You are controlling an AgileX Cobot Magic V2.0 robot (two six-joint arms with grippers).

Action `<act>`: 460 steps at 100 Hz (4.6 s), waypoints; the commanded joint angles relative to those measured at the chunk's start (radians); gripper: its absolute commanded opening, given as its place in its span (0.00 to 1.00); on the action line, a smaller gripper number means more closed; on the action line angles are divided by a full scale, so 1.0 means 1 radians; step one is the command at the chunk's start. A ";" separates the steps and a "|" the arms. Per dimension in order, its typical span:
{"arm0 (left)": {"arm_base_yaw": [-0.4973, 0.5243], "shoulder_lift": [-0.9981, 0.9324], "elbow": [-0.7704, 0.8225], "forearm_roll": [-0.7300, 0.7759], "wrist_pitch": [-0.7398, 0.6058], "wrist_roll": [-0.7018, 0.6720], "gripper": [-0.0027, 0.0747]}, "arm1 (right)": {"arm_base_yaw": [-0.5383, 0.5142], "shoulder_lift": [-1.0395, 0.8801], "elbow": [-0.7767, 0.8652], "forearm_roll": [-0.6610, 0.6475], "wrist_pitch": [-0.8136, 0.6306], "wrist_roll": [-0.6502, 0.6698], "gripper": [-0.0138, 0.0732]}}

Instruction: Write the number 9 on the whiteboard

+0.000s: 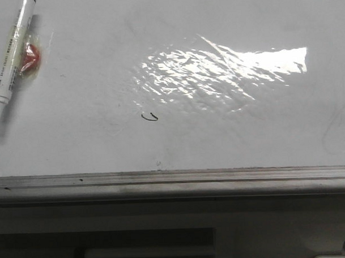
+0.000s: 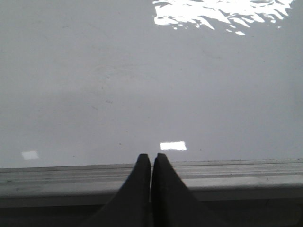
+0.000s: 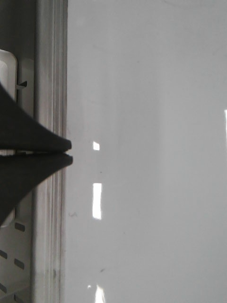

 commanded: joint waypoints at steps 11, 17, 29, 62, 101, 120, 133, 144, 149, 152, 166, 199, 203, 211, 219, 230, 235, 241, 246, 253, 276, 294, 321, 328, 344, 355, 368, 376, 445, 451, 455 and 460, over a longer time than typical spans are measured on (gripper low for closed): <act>0.001 -0.025 0.020 -0.001 -0.054 -0.009 0.01 | -0.004 0.012 0.028 0.001 -0.044 0.001 0.09; 0.001 -0.025 0.020 -0.001 -0.054 -0.009 0.01 | -0.004 0.012 0.028 0.001 -0.044 0.001 0.09; 0.001 -0.025 0.020 -0.001 -0.054 -0.009 0.01 | -0.004 0.012 0.028 0.001 -0.044 0.001 0.09; 0.001 -0.025 0.020 -0.001 -0.054 -0.009 0.01 | -0.004 0.012 0.028 -0.056 -0.046 0.001 0.09; 0.001 -0.025 0.020 -0.044 -0.063 -0.009 0.01 | -0.004 0.012 0.028 -0.051 -0.230 0.003 0.09; 0.001 -0.025 0.020 -0.787 -0.201 -0.013 0.01 | -0.004 0.012 0.028 0.470 -0.437 0.006 0.09; 0.001 -0.025 0.020 -0.977 -0.257 -0.013 0.01 | -0.004 0.012 0.028 0.800 -0.479 0.006 0.09; 0.001 -0.025 0.020 -0.977 -0.288 -0.013 0.01 | -0.004 0.012 0.028 0.853 -0.483 0.006 0.09; 0.001 -0.025 0.009 -0.977 -0.292 -0.010 0.01 | -0.004 0.012 0.017 0.853 -0.471 0.006 0.09; -0.001 -0.025 -0.002 -0.968 -0.290 -0.002 0.01 | -0.004 0.012 0.005 0.846 -0.455 0.001 0.09; -0.004 0.025 -0.113 -0.776 -0.213 0.029 0.01 | -0.004 0.018 -0.125 0.732 -0.309 -0.106 0.09; -0.004 0.467 -0.463 -0.428 0.212 0.139 0.06 | 0.008 0.226 -0.552 0.300 0.277 -0.239 0.14; -0.004 0.506 -0.487 -0.428 0.240 0.163 0.11 | 0.015 0.230 -0.569 0.264 0.279 -0.239 0.20; -0.012 0.569 -0.521 -0.438 0.262 0.182 0.33 | 0.026 0.230 -0.589 0.236 0.285 -0.239 0.36; -0.057 0.602 -0.529 -0.466 0.248 0.193 0.50 | 0.055 0.230 -0.591 0.234 0.313 -0.239 0.53; -0.140 0.621 -0.529 -0.560 0.247 0.309 0.52 | 0.115 0.230 -0.591 0.220 0.359 -0.239 0.62; -0.187 0.628 -0.529 -0.592 0.231 0.328 0.51 | 0.131 0.230 -0.591 0.207 0.368 -0.239 0.62; -0.233 0.643 -0.529 -0.625 0.182 0.336 0.51 | 0.141 0.232 -0.591 0.191 0.365 -0.239 0.62; -0.271 0.662 -0.529 -0.646 0.128 0.336 0.51 | 0.141 0.232 -0.591 0.185 0.359 -0.239 0.62; -0.323 0.702 -0.529 -0.667 0.056 0.336 0.51 | 0.141 0.232 -0.591 0.185 0.349 -0.239 0.62; -0.453 0.882 -0.532 -0.697 -0.137 0.336 0.51 | 0.141 0.232 -0.591 0.185 0.346 -0.239 0.62; -0.464 0.992 -0.532 -0.697 -0.243 0.336 0.51 | 0.141 0.232 -0.591 0.185 0.353 -0.239 0.62; -0.464 1.058 -0.532 -0.697 -0.314 0.336 0.38 | 0.141 0.232 -0.591 0.185 0.355 -0.239 0.62; -0.464 1.058 -0.532 -0.697 -0.290 0.336 0.16 | 0.141 0.232 -0.591 0.185 0.355 -0.239 0.62; -0.490 1.052 -0.532 -0.691 -0.173 0.397 0.01 | 0.141 0.235 -0.591 0.208 0.374 -0.239 0.62; -0.544 1.049 -0.532 -0.698 -0.044 0.497 0.01 | 0.141 0.259 -0.591 0.249 0.408 -0.239 0.62; -0.649 1.041 -0.532 -0.727 0.068 0.638 0.01 | 0.154 0.307 -0.591 0.388 0.435 -0.344 0.62; -0.723 1.041 -0.532 -0.793 0.091 0.780 0.01 | 0.181 0.333 -0.591 0.502 0.437 -0.471 0.62; -0.862 1.041 -0.532 -1.048 0.124 1.366 0.01 | 0.568 0.759 -0.620 0.983 0.488 -1.216 0.62; -0.862 1.041 -0.532 -1.048 0.124 1.395 0.01 | 0.604 0.794 -0.635 0.990 0.463 -1.236 0.62; -0.862 1.041 -0.534 -1.052 0.124 1.408 0.01 | 0.625 0.814 -0.641 0.992 0.445 -1.249 0.62; -0.862 1.041 -0.535 -1.055 0.124 1.420 0.01 | 0.659 0.839 -0.651 0.997 0.428 -1.272 0.62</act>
